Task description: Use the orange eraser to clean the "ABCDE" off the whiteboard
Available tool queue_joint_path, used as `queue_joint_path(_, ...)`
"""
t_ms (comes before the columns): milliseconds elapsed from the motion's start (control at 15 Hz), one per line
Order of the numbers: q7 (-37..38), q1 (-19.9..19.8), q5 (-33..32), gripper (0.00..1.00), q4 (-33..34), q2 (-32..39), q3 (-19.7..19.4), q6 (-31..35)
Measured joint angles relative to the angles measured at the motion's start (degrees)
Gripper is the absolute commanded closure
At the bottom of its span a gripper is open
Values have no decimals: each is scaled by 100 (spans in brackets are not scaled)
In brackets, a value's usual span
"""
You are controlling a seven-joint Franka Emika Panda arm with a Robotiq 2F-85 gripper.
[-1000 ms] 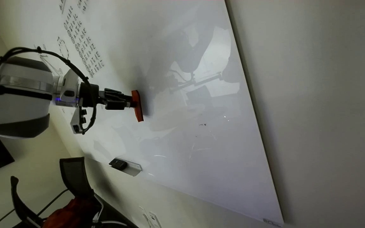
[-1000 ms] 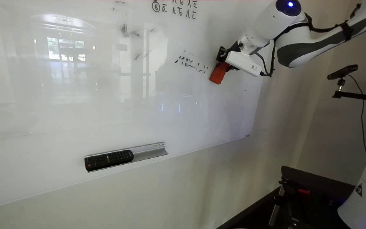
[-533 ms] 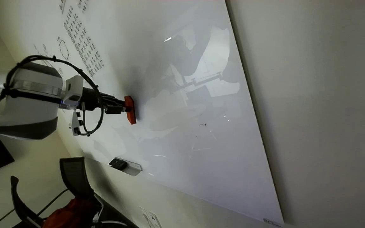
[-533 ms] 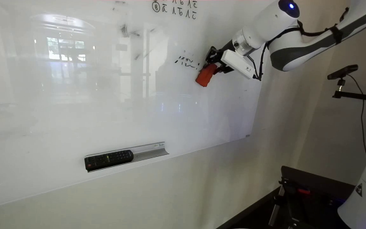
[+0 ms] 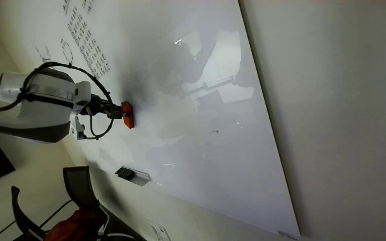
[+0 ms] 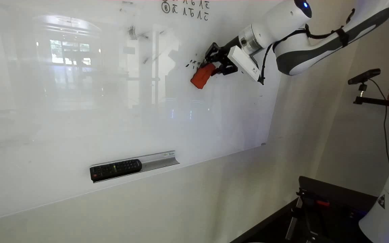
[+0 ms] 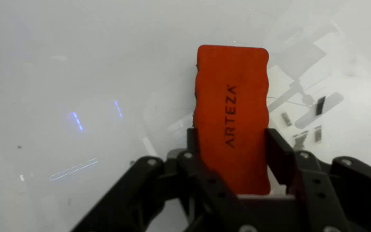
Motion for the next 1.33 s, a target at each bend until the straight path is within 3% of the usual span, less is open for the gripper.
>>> queue_joint_path(800,87,413,211,72,1238,1007,408,520)
queue_joint_path(1133,52,434,221,72,1275,1040,419,516)
queue_joint_path(1333,-418,509,572,72,1175,1129,433,489)
